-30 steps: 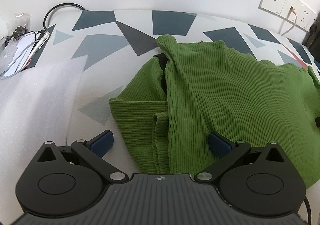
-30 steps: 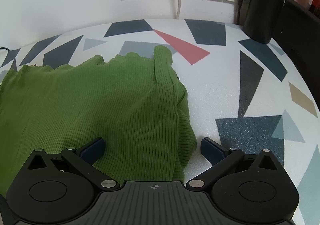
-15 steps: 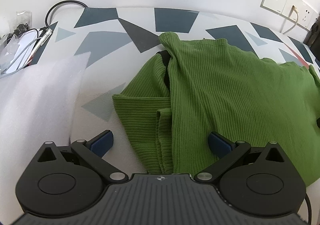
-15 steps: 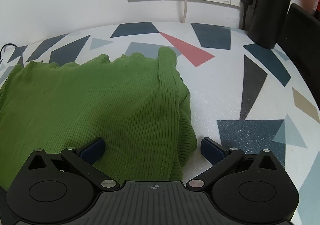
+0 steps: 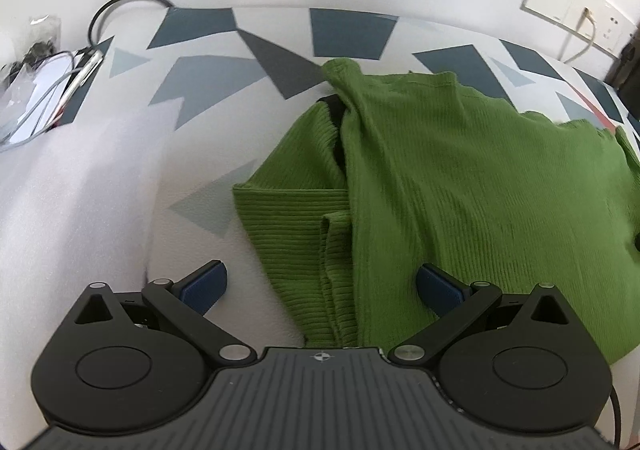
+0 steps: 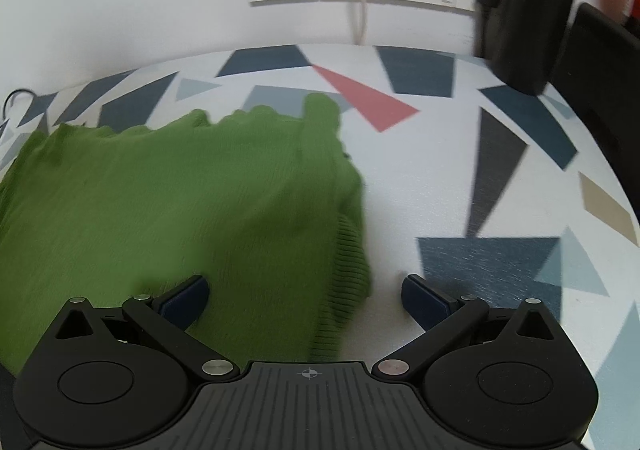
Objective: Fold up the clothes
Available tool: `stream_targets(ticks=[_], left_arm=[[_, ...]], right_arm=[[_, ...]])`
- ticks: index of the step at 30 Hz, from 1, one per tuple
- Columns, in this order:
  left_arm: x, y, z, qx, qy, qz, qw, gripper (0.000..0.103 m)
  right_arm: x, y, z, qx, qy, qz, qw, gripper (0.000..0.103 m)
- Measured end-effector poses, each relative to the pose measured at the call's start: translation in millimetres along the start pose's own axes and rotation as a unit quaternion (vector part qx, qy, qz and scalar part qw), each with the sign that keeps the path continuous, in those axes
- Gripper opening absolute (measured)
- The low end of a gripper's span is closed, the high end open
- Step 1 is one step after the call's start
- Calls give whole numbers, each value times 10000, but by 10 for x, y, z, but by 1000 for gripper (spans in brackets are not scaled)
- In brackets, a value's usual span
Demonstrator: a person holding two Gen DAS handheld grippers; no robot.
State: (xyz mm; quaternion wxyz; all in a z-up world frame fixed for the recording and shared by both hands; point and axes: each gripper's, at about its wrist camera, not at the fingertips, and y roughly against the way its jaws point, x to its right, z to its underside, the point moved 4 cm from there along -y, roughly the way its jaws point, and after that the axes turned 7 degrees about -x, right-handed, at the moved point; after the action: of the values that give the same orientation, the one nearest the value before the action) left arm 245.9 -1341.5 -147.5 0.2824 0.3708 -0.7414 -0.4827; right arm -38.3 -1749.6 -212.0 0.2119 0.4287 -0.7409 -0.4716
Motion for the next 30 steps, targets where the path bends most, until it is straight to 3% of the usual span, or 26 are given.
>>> stream_targets(ticks=[21, 24, 26, 30], left_arm=[[102, 4, 51, 115, 21, -63, 9999, 102], [166, 6, 49, 93, -115, 6, 9999, 102], [207, 16, 47, 98, -200, 48, 9997, 99], [306, 69, 50, 164, -448, 181, 9987, 77]], right_arm=[[-48, 8, 27, -128, 6, 83, 9999, 100], [-99, 40, 21, -55, 78, -1, 10000, 86], [-147, 61, 10, -15, 145, -65, 9999, 71], [-234, 94, 2, 26, 216, -206, 9996, 51]])
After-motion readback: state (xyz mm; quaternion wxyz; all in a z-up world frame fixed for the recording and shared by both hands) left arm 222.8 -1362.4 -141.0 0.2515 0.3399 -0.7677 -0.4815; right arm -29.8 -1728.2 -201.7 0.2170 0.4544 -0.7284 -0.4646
